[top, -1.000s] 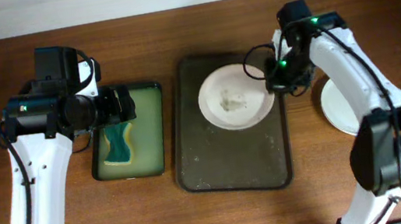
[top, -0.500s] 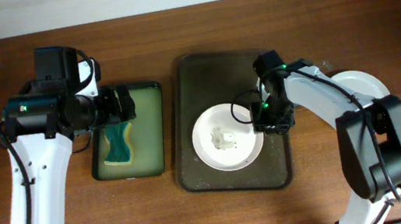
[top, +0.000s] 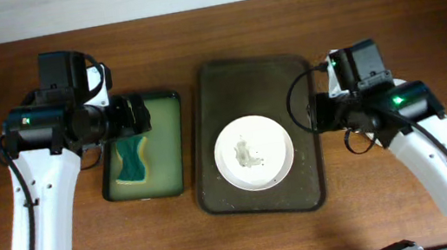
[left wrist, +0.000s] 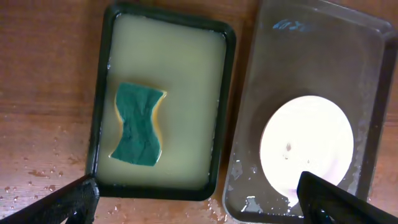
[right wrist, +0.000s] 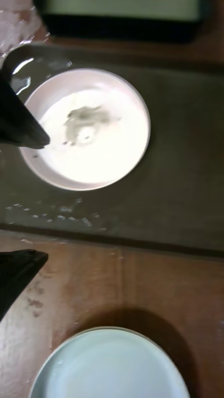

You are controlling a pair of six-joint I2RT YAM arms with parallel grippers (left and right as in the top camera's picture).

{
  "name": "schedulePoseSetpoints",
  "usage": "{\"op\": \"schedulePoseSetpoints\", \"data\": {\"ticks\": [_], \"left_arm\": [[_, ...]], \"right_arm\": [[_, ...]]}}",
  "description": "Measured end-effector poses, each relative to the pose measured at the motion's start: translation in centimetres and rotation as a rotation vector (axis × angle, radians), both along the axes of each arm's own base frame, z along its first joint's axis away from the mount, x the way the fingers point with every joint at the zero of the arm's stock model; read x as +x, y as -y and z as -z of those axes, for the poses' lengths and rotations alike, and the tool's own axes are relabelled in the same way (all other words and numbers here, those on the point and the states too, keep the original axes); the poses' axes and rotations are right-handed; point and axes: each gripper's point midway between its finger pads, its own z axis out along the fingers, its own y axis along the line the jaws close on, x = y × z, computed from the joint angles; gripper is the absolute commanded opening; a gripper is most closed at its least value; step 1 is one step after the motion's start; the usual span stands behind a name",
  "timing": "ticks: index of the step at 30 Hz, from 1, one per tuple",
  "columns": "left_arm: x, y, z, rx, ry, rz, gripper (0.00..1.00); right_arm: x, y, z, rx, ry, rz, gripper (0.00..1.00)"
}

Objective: Clean dirty plates on tray and stack at the side
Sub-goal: 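Pick up the sponge with the left gripper and bring it to the plate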

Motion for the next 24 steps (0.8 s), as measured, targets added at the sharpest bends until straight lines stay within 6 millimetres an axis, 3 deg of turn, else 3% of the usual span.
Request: {"op": "schedulePoseSetpoints", "data": {"ticks": [2,4,7,8,10,12,16,19,24], "left_arm": [[0.1,-0.5,0.4,0.026,-0.004,-0.019,0.98],[-0.2,-1.8,2.5,0.084,-0.048,-0.079,0.86],[0.2,-3.2,8.0,0.154,-0.116,-0.147,0.74],[0.4,-3.6,11.3,0.178,-0.156,-0.166,0.74],[0.5,-4.0,15.7,0.203,-0.204,-0.178,0.71],[0.1,-4.4,19.1,0.22,-0.257,-0.187,0.59],[0.9,-4.8,22.4,0.232,-0.286,-0.203,0.01],[1.2,-4.8,23.4,0.235,-0.292,-0.204,0.0],[0.8,-4.8,23.1,0.238,-0.333,-0.199,0.0]], "right_arm": [[0.0,0.0,0.8,-0.012,-0.027,-0.012,0.54],[0.0,0.0,1.1,-0.016,-0.04,-0.017,0.54],[0.0,0.0,1.4,-0.022,-0.047,-0.026,0.55],[0.1,0.0,1.4,-0.023,-0.047,-0.027,0.55],[0.0,0.0,1.4,-0.023,-0.049,-0.028,0.55],[0.0,-0.1,1.5,-0.023,-0.051,-0.031,0.55],[0.0,-0.1,1.4,-0.021,-0.05,-0.031,0.55],[-0.1,-0.1,1.5,-0.018,-0.056,-0.022,0.55],[-0.2,0.1,1.7,0.001,-0.077,0.031,0.56]]}}
